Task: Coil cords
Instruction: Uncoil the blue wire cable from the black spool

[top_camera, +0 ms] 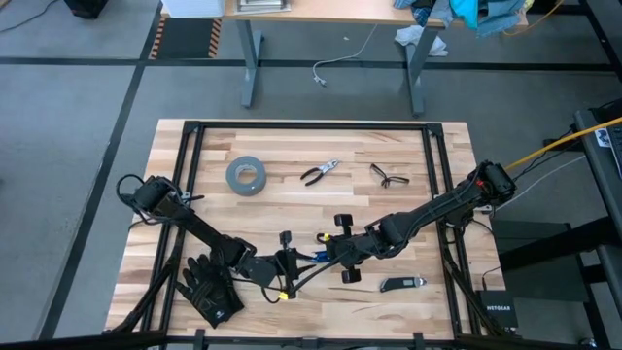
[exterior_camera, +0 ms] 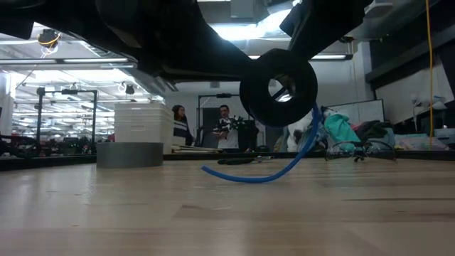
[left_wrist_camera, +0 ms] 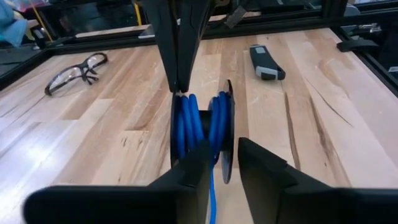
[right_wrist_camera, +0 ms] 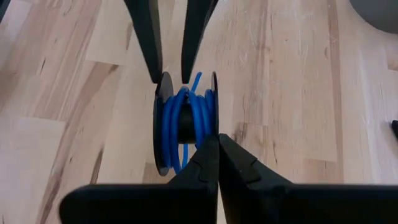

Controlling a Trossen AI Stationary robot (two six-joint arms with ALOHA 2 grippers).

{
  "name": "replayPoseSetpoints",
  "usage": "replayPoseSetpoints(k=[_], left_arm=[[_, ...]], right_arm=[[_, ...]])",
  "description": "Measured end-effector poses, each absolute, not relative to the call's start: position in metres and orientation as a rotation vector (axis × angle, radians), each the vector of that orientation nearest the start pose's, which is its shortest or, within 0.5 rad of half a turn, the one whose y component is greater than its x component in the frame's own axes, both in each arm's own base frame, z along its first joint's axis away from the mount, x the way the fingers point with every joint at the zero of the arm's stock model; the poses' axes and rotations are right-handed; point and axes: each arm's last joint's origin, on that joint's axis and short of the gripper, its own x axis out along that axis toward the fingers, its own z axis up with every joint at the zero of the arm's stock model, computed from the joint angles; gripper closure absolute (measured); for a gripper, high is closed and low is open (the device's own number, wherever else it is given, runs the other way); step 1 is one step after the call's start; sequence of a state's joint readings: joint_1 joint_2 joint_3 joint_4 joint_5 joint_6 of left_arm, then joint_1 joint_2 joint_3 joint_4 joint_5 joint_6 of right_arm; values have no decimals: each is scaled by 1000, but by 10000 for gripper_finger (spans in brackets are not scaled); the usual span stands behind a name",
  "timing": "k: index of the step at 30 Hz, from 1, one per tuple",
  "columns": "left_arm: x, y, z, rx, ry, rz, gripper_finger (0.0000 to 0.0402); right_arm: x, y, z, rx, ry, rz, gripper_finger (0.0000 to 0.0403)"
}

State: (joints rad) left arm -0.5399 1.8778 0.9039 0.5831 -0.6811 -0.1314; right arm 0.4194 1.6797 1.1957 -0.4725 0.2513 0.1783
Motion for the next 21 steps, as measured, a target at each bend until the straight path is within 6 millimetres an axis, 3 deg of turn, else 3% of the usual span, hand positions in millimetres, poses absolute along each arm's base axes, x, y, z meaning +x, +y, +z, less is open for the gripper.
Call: replayPoseSetpoints(k=[8,21], left_arm=[[327,-175,152,103,311,157,397],[327,-175,152,107,313,157,400]], right_arm=[[321,136,227,-147,914,80,403],[321,136,227,-144,915,85,403]])
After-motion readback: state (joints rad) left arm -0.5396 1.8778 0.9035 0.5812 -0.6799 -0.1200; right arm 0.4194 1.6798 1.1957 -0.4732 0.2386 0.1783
